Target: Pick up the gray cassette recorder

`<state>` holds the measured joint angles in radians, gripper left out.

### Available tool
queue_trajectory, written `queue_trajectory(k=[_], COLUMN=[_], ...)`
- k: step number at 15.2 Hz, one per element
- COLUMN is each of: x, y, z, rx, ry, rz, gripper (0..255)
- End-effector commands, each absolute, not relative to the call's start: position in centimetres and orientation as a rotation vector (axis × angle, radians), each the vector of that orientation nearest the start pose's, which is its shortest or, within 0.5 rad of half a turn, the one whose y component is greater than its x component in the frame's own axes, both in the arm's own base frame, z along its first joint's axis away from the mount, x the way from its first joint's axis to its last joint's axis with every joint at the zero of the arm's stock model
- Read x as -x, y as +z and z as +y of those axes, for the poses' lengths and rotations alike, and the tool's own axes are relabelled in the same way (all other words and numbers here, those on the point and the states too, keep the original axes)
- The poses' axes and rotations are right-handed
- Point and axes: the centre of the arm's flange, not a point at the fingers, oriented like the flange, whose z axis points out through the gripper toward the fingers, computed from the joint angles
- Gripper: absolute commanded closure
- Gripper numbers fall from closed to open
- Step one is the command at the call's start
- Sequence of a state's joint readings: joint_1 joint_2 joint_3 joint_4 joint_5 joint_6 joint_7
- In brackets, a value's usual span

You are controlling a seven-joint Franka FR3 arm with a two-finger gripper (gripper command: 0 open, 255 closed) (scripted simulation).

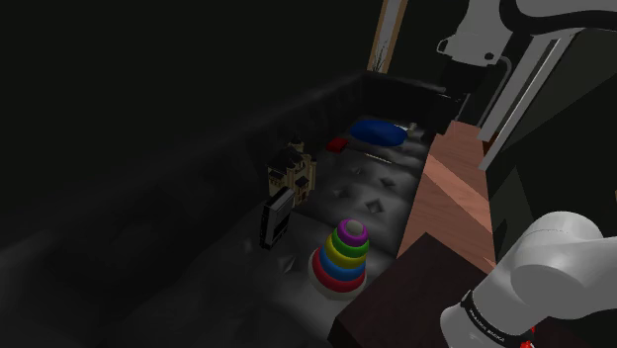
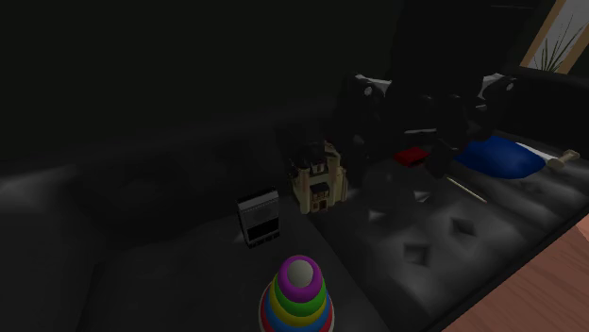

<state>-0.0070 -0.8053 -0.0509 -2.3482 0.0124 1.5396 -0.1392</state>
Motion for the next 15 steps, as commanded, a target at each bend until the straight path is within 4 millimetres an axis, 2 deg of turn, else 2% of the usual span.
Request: queue_trajectory(k=[1,8,15], x=[-29.8,-33.1,-37.4], y=[59.7,53.6,47.6], z=[-2.1,3.9,9.2], rx=[3.089,3.093,3.077], ry=[-0.001,-0.034,-0.067], rz=[-0.150,0.100,0.351], gripper=[0,0,0])
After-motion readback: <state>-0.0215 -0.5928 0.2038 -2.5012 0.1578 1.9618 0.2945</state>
